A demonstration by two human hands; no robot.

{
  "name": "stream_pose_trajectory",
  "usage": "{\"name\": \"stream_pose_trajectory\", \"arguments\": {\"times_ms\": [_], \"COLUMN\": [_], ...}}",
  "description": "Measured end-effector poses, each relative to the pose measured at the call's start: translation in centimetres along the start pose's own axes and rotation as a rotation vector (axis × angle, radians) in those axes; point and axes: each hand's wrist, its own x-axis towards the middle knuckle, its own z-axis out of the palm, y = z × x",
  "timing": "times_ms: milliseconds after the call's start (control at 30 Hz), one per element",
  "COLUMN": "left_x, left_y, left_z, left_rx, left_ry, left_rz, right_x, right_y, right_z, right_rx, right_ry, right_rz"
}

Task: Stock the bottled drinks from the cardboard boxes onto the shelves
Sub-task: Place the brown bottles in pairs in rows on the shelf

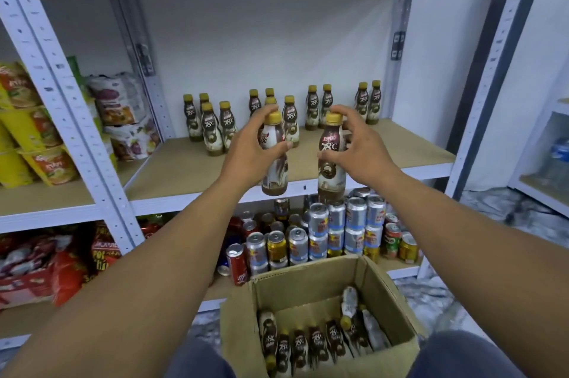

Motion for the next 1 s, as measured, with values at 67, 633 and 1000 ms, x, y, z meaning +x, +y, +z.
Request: {"name": "stream_pose_trajectory", "arguments": {"times_ms": [67,633,1000], "left_x": [1.4,7.6,1.3], "left_y": [-1.3,-11.0,-12.5], "left_z": [0.6,5.3,7.6], "left_rx": [-0.004,-0.036,-0.14], "left_ry": [0.006,0.02,0.064], "left_rz": [-0.005,-0.042,-0.3], "right_x": [1.6,10.6,4.3], "right_y": [1.2,9.0,12.4], "right_z": [0.8,7.8,11.0], "right_rx": [-0.005,0.044,0.224], "right_ry": [0.002,-0.006,0.046], "right_rz": [-0.002,-0.055,0.13]}}
